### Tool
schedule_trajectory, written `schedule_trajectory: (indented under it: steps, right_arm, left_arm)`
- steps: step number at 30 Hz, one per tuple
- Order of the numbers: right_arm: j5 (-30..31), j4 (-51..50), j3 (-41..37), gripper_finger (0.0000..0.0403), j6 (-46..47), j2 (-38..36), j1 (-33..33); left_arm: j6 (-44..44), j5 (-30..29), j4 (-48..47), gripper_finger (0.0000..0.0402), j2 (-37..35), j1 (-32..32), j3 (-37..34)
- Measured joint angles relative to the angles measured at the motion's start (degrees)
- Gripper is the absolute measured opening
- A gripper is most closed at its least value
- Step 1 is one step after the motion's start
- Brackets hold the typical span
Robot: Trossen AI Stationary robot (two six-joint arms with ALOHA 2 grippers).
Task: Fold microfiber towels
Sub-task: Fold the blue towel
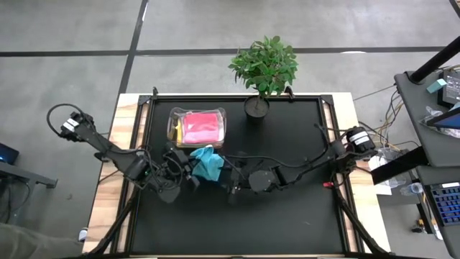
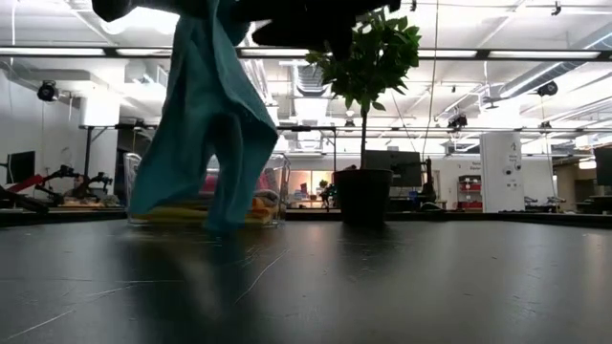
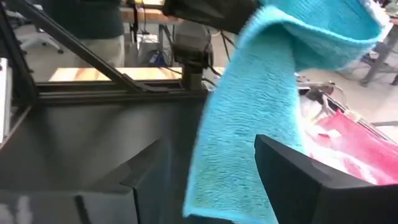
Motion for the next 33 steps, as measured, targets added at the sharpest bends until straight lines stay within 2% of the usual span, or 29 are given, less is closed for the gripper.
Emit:
schedule_trajectory:
  steps: [6, 9, 16, 19, 22, 28, 31, 33]
  right_arm:
    - [0.3, 1.2, -0.1, 0.0219, 0.5, 2.4, 0.2]
    - [0.6, 4.9, -0.1, 0.0219, 0.5, 5.3, 0.2]
    - [6.2, 21.2, -0.1, 0.0219, -3.7, 11.3, 0.2]
    - [12.2, 26.7, 1.1, 0.0219, -7.5, 12.4, 0.1]
    - [12.8, 25.9, 3.1, 0.0219, -10.1, 12.8, -0.8]
    - [11.9, 22.2, 5.6, 0.0219, -8.5, 14.3, -1.7]
    - [17.7, 19.0, 6.6, 0.0209, -8.5, 14.6, -1.5]
    - [19.4, 16.8, 6.9, 0.019, -8.9, 14.6, -1.8]
  left_arm:
    - [0.0, -0.7, 0.8, 0.0, 0.0, 0.9, -0.4]
    - [0.0, -1.6, 0.8, 0.0, 0.0, 1.0, -0.5]
    - [0.0, -1.7, 0.8, 0.0, 0.0, 1.2, -0.6]
    - [0.0, -1.7, 0.8, 0.0, 0.0, 1.2, -0.8]
    - [0.0, -1.7, 1.1, 0.0, 0.0, 1.2, -0.8]
    - [0.0, -2.1, 1.4, 0.0, 0.0, 1.2, -0.8]
    - [0.0, -2.1, 1.4, 0.0, 0.0, 1.2, -0.8]
    - [0.0, -2.2, 2.0, 0.0, 0.0, 1.2, -0.9]
